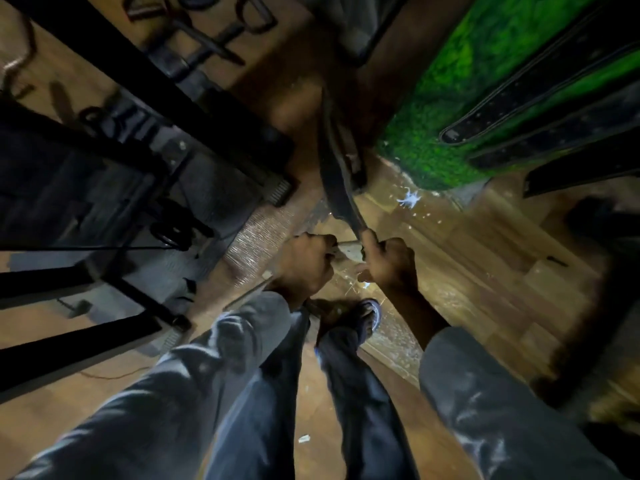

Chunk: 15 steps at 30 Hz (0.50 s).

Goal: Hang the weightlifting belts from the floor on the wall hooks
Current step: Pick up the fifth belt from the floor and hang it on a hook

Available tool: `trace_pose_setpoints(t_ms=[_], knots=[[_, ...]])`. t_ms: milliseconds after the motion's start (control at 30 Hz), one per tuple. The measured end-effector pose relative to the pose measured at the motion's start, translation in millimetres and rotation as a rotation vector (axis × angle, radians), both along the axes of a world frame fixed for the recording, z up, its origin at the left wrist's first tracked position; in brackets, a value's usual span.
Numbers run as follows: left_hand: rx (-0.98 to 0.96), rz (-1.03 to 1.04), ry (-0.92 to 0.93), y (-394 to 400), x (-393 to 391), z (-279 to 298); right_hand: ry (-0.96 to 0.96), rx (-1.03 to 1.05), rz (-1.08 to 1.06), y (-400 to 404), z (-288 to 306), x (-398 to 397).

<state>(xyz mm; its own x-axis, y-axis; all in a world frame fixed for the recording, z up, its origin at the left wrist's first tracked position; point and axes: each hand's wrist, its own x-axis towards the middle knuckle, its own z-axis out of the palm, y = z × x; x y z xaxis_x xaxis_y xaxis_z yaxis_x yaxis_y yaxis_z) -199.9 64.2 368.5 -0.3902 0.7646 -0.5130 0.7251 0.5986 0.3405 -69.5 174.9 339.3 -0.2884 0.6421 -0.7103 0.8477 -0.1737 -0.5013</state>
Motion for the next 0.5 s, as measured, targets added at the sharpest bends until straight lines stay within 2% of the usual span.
trace_pose_setpoints(t_ms=[100,233,367,500], knots=[[-0.036,0.013,0.024,-15.2,9.7,56.2,0.051,-0.255,-0.162,-14.6,57.5,-3.1],[-0.101,0.178,0.034,-29.4,22.7,122.2,0.21,-0.502,-0.402,-27.5,121.1,-19.6],[-0.017,0.4,0.076,-56.9,35.8,170.7,0.302,-0.696,-0.324,-35.4,168.7,-33.1],[0.093,0.633,0.136,-81.8,49.9,205.6,0.371,-0.726,-0.336,-54.1,196.9,-56.9]])
